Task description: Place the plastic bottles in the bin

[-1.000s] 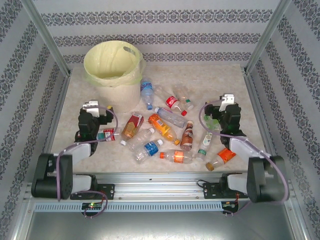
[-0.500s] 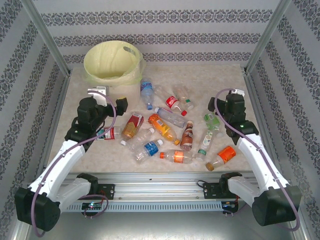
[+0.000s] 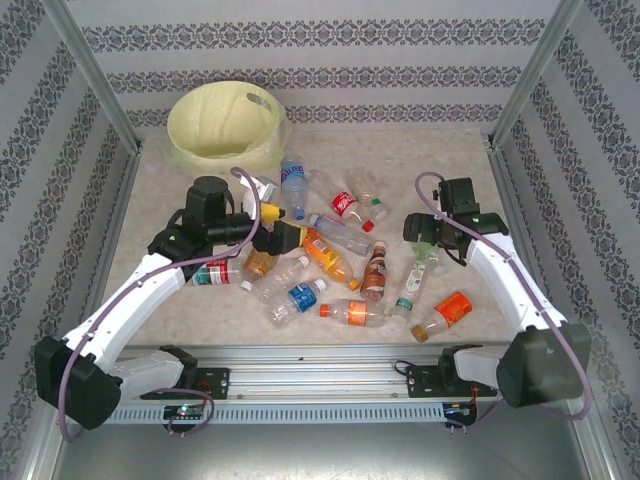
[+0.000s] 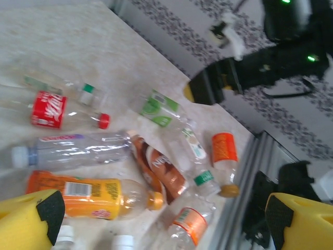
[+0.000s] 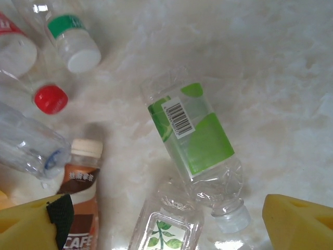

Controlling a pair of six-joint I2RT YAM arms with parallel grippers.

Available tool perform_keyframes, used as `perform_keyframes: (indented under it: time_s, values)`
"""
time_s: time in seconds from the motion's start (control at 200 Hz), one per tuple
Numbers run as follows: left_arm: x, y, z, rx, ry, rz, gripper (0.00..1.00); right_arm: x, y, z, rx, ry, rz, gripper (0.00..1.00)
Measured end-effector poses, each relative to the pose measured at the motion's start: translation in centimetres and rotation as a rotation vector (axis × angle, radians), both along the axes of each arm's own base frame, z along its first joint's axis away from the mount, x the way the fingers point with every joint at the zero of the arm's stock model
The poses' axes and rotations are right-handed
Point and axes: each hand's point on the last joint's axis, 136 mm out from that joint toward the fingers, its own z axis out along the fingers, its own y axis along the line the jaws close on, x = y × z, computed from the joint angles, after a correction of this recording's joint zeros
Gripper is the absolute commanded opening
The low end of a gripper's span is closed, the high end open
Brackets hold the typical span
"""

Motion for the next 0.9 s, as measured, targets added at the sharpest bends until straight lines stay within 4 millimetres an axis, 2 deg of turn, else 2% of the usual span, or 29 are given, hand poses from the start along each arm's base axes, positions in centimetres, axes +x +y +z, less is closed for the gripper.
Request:
perform_keyframes:
  time_s: [0.245,0.51,0.684,0.744,0.899]
  values:
    - [-1.2,-0.5,-1.8,-0.048,0.062,-0.041,1.0,2.0,0.1,-2.9,-0.057,0.119,0.084,0.9]
    - [-1.1,-0.5,-1.4,-0.055,0.049,-0.032,1.0,5.3,-0.2,-5.3,-0.133,0.2,0.151,0.9]
    - [-1.2,-0.6,-1.5,-0.052,0.048,-0.032,1.0,5.7,-0.3,-8.0,-0.16,0.276,0.194,0.89]
    - [-1.1,-0.6,-1.5,-0.051,0.047,-0.029,1.0,5.5,-0.4,-8.8,-0.166,0.301,0.205,0.85]
    - [-1.0,-0.6,-1.7,-0.046,0.048,-0.023,1.0,5.7,-0.9,-10.1,-0.173,0.335,0.214,0.83]
